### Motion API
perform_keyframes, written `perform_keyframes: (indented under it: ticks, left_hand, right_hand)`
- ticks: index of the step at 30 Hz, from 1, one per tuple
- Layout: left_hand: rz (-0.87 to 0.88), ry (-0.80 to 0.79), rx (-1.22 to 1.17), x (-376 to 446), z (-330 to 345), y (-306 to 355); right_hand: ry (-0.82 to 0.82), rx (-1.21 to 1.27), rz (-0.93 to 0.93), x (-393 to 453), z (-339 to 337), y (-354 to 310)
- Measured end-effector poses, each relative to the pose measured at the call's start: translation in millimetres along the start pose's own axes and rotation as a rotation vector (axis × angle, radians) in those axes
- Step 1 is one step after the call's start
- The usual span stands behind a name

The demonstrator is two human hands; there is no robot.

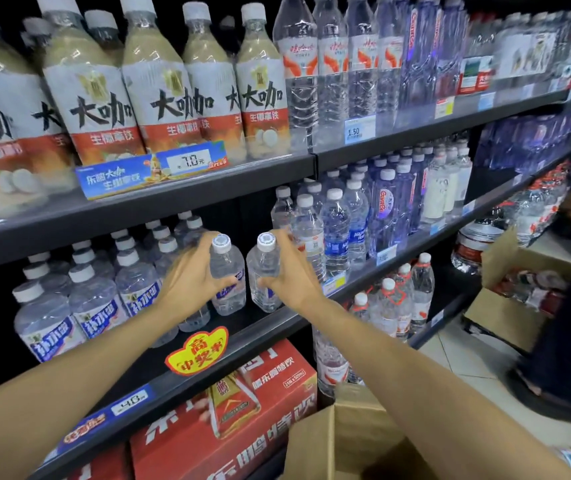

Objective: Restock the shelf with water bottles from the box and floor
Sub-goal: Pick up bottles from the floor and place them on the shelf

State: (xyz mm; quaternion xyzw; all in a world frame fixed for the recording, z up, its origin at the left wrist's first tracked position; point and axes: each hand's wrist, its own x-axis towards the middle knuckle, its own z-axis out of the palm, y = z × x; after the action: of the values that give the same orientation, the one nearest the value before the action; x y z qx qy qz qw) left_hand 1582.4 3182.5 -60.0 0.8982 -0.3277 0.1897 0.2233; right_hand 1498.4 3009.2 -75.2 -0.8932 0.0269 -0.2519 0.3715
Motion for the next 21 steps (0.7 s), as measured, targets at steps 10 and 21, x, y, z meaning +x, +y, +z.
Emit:
perform_keyframes:
  ticks: [10,21]
  left_hand:
    - [-0.084,-0.135,0.165,40,12,-15]
    - [0.075,-0.25,0.553,67,4,-33]
  right_hand:
    - [-0.077,0.041,0.037,13,17,10]
    - [-0.13,-0.007,0.038,28,42,3]
